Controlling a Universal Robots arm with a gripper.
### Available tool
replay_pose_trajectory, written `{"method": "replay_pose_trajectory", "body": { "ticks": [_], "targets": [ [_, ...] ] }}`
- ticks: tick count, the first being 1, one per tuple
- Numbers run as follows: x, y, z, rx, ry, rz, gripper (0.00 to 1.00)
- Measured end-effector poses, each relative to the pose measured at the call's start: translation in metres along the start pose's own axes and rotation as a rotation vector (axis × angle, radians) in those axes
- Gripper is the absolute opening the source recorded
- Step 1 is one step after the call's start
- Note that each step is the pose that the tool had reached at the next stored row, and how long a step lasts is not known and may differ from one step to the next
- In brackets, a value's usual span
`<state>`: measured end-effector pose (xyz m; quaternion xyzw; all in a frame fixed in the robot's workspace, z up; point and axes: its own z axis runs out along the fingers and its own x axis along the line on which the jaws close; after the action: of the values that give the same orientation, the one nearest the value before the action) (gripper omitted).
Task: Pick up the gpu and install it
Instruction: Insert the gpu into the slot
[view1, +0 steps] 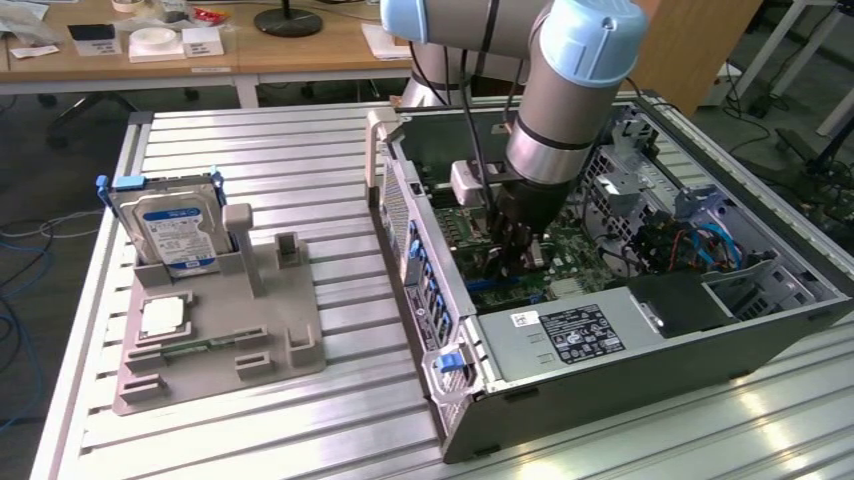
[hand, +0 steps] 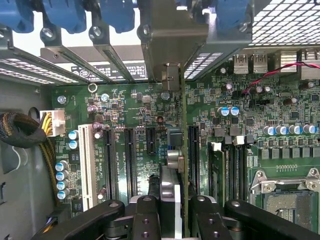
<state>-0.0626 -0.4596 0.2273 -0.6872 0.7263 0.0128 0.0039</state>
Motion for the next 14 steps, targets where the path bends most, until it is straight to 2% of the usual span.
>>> {"method": "replay_pose_trajectory", "body": {
  "ticks": [14],
  "targets": [
    [0.0001, -0.0001, 0.0068, -0.0006, -0.0001, 0.0, 0.28]
  ]
}}
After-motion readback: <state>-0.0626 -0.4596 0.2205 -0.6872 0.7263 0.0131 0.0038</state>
